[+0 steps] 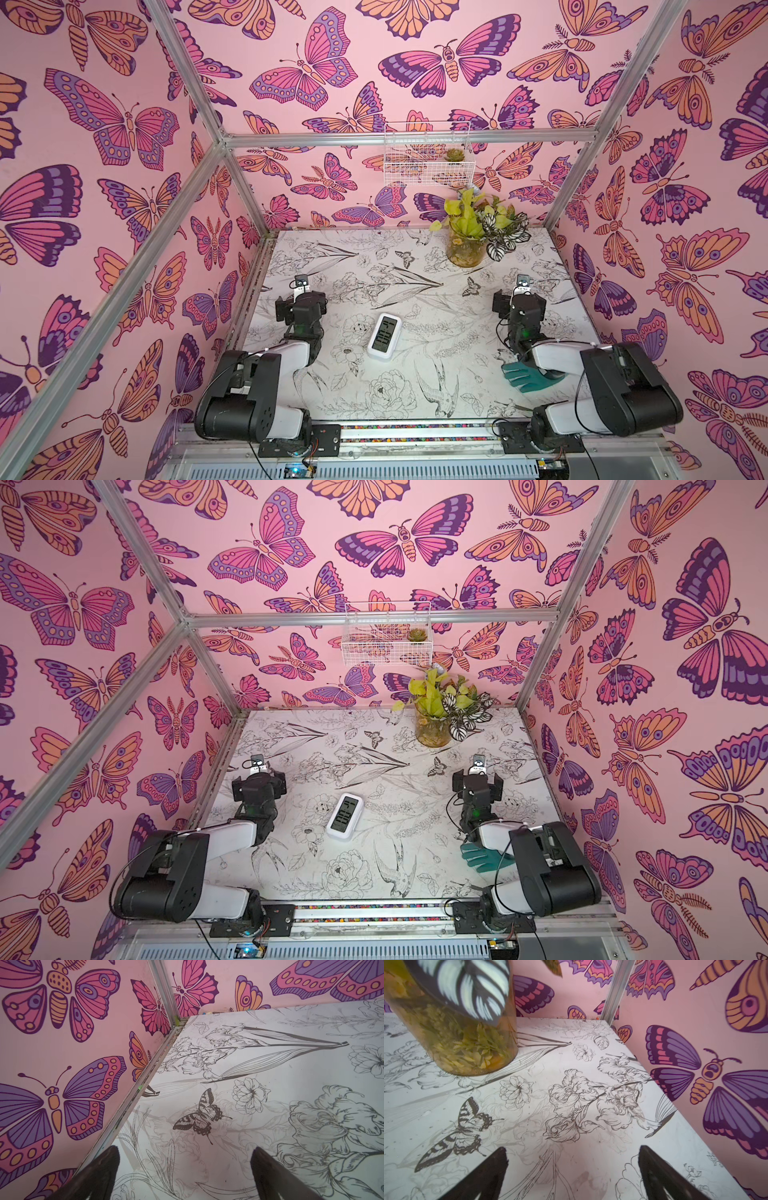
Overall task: Insert the battery into the alarm
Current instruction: Reset both arms
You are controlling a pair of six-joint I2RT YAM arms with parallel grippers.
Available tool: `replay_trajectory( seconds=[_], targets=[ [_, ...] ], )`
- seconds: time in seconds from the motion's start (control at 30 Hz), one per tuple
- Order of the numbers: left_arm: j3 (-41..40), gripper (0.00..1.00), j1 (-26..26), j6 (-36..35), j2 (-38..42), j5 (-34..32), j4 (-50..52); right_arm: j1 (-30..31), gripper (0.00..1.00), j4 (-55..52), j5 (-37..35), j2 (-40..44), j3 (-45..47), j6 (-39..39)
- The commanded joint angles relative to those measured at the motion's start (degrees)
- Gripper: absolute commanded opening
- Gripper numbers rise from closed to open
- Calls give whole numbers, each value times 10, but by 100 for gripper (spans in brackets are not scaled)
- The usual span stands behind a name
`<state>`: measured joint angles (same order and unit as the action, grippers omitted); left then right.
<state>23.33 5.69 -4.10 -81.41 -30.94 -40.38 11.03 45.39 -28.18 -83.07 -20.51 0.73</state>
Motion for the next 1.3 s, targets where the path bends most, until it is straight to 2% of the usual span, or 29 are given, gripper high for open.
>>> replay_trajectory(
  seconds=[0.0,0.1,0.17,0.2,0.27,0.37,0.43,0.47,0.5,0.53,0.57,0.6,0.63,0.67,0.73,0.83,0.9,0.97,1.07,1.17,1.27],
  targets=[
    [-17,100,-6,-26,12,46,-36,-21,99,11,49,3,-14,-9],
    [-38,100,-6,-15,39,72,-41,-41,99,16,83,2,-10,3],
    [-39,100,-5,1,60,118,-33,-53,99,35,107,-7,-3,12],
    [-66,100,-6,10,66,142,-41,-60,99,39,118,-17,-1,16],
    [-90,100,-8,7,43,191,-131,-64,99,98,130,-51,4,14],
    [-64,100,-9,23,-24,160,-138,-66,99,55,133,-36,-7,16],
    [-53,100,-15,20,-50,175,-156,-68,99,37,137,-33,-12,18],
    [-50,100,-28,38,-37,192,-100,-69,99,42,137,-35,-11,18],
    [-27,100,-38,48,-47,201,-92,-69,99,35,137,-33,-13,19],
    [-30,100,-43,45,-81,198,-141,-69,99,29,139,-32,-15,19],
    [-32,100,-43,41,-79,197,-150,-70,99,32,139,-34,-15,19],
    [-22,100,-45,51,-56,202,-91,-71,99,29,140,-33,-15,20],
    [-17,100,-46,51,-63,202,-85,-71,99,29,141,-32,-15,20],
    [-31,100,-46,41,-82,201,-153,-72,99,30,140,-33,-15,20],
    [-18,100,-46,55,-59,197,-87,-72,99,30,141,-32,-15,20],
    [-33,100,-44,43,-76,187,-149,-71,99,32,140,-31,-14,20],
    [-23,100,-43,52,-59,185,-97,-72,99,31,141,-31,-14,20],
    [-35,100,-43,43,-77,185,-151,-72,99,31,141,-31,-14,20],
    [-24,100,-42,49,-62,189,-105,-71,99,31,141,-31,-14,19],
    [-32,100,-42,43,-76,188,-144,-72,99,31,141,-32,-14,20],
    [-25,100,-42,49,-67,189,-114,-71,99,31,141,-32,-14,20]
  ],
)
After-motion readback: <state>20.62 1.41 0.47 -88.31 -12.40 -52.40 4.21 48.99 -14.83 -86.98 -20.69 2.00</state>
